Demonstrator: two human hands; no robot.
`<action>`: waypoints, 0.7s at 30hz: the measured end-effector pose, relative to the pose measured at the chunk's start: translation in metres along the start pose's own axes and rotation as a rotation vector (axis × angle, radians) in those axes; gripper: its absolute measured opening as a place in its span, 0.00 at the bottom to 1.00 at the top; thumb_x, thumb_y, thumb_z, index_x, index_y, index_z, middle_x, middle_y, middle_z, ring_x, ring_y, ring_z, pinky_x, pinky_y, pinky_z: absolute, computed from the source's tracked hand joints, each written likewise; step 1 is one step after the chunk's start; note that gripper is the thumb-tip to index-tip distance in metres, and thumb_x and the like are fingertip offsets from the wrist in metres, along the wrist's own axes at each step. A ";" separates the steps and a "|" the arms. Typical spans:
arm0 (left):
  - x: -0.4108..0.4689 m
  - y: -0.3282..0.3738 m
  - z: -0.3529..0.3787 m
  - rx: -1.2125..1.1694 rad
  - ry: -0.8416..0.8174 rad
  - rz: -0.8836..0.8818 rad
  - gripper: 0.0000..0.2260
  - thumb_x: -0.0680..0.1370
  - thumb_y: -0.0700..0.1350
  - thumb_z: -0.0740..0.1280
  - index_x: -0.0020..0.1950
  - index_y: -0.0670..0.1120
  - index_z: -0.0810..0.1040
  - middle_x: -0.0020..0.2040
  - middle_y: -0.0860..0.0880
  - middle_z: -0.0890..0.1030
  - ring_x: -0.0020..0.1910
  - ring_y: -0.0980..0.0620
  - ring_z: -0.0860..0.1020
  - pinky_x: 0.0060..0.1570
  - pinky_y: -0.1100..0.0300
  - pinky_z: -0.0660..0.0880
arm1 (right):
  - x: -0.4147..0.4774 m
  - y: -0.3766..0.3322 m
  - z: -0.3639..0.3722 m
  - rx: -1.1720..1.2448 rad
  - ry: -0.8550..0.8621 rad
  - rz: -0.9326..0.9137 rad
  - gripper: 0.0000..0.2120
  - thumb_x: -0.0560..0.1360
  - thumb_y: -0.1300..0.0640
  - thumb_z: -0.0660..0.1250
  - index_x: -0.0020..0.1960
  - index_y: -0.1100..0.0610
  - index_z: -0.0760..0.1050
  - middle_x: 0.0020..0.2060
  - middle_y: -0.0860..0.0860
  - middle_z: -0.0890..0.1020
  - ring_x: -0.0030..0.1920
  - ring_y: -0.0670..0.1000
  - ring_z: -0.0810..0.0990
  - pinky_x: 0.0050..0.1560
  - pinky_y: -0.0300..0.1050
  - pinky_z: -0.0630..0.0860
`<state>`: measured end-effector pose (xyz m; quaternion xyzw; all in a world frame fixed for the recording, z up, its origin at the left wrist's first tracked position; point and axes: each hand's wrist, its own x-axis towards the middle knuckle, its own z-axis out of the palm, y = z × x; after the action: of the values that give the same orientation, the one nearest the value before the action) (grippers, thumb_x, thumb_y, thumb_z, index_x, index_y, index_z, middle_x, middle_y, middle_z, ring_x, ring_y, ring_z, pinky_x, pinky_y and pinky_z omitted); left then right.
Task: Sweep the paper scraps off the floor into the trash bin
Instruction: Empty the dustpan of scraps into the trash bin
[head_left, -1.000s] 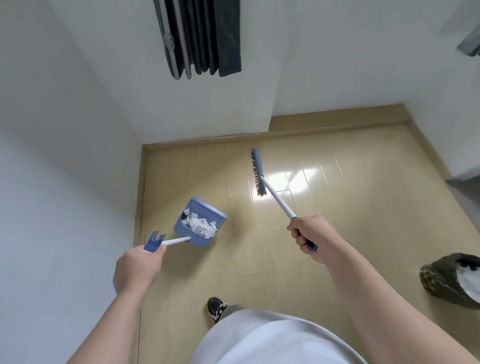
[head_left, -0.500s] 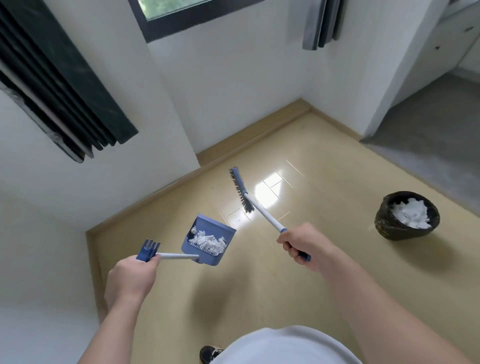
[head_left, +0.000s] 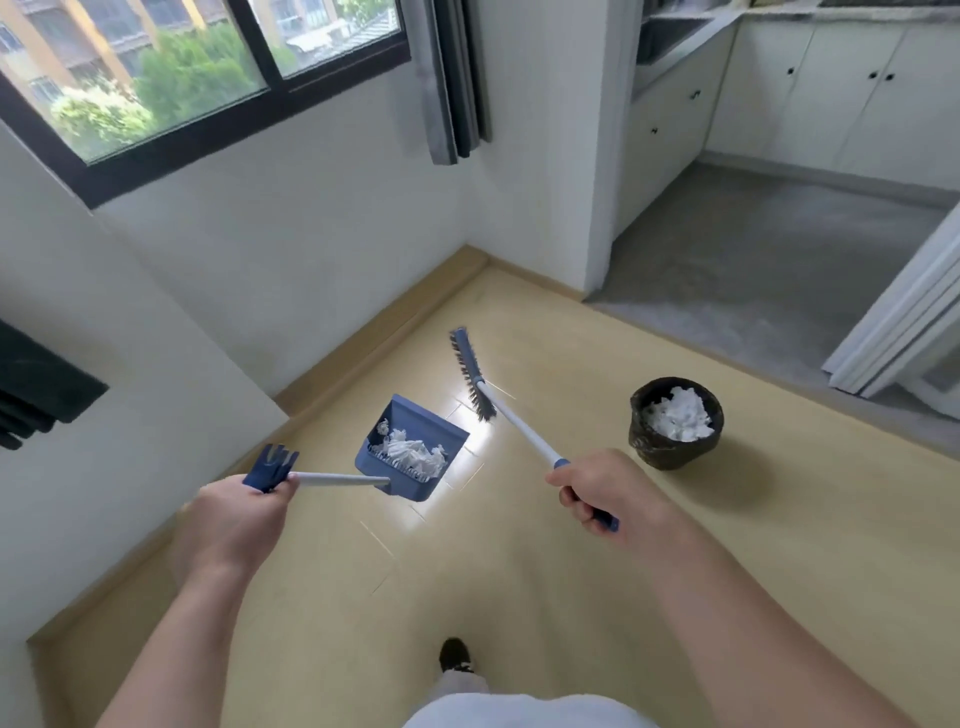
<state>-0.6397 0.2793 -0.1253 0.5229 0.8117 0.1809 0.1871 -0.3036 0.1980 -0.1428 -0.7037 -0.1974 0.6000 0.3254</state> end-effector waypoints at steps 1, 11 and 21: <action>0.001 0.018 0.005 0.013 -0.012 0.030 0.16 0.76 0.59 0.69 0.40 0.47 0.82 0.40 0.49 0.83 0.38 0.43 0.80 0.41 0.53 0.78 | 0.002 -0.002 -0.011 0.019 0.018 0.000 0.05 0.75 0.63 0.67 0.42 0.57 0.74 0.28 0.52 0.70 0.21 0.47 0.63 0.23 0.36 0.56; 0.025 0.166 0.084 0.096 -0.093 0.264 0.17 0.77 0.57 0.69 0.32 0.49 0.78 0.30 0.47 0.79 0.33 0.45 0.78 0.31 0.58 0.71 | 0.051 -0.032 -0.117 0.150 0.202 0.023 0.02 0.76 0.61 0.68 0.45 0.59 0.76 0.28 0.51 0.72 0.21 0.45 0.64 0.20 0.34 0.57; 0.045 0.308 0.166 0.216 -0.197 0.445 0.18 0.76 0.60 0.68 0.33 0.48 0.79 0.28 0.47 0.79 0.33 0.47 0.79 0.30 0.58 0.73 | 0.093 -0.067 -0.224 0.210 0.328 0.046 0.07 0.76 0.60 0.66 0.52 0.62 0.79 0.29 0.50 0.72 0.21 0.45 0.63 0.19 0.35 0.57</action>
<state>-0.3346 0.4567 -0.1228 0.7203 0.6693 0.0782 0.1643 -0.0592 0.2586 -0.1477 -0.7586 -0.0619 0.5019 0.4109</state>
